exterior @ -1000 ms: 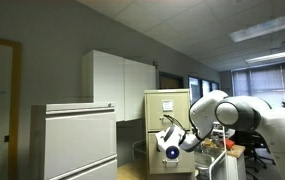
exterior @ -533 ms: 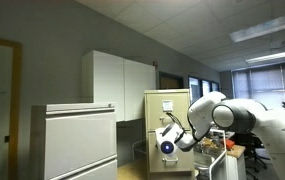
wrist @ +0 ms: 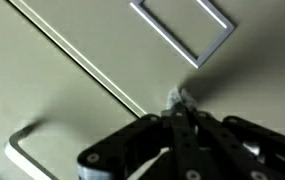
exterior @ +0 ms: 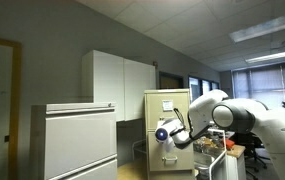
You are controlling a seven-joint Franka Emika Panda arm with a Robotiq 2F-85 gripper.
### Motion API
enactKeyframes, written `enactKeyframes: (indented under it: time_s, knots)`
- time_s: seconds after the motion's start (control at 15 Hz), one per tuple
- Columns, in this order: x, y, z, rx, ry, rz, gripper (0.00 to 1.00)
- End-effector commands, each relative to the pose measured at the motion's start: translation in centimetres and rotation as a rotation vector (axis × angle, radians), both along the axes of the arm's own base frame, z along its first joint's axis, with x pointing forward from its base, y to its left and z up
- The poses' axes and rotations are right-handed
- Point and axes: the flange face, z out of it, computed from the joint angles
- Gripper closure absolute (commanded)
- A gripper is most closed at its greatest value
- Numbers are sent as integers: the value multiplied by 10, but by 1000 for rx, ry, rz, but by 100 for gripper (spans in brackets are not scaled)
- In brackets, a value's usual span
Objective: Close the open drawer
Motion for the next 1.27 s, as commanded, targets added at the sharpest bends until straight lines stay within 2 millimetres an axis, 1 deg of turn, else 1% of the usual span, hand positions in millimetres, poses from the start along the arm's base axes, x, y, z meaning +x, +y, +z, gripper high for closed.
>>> enactKeyframes:
  time_s: [0.0, 0.13, 0.2, 0.33, 0.47, 0.53, 0.73, 0.87, 1.0, 1.13, 1.2]
  knots:
    - [21, -56, 30, 166, -84, -93, 100]
    - [24, -59, 44, 323, -127, -81, 100]
    - [24, -65, 46, 410, -144, -76, 100]
    - [33, -74, 46, 493, -196, -69, 100]
    - [34, -78, 49, 512, -243, -66, 100]
    - [34, -80, 52, 491, -261, -65, 100]
    - [34, -87, 57, 443, -305, -113, 100]
    - [35, -88, 55, 442, -315, -157, 100]
    - [39, -90, 48, 526, -294, -210, 100]
    - [32, -92, 42, 700, -254, -267, 100]
    - [31, -96, 44, 780, -236, -288, 100]
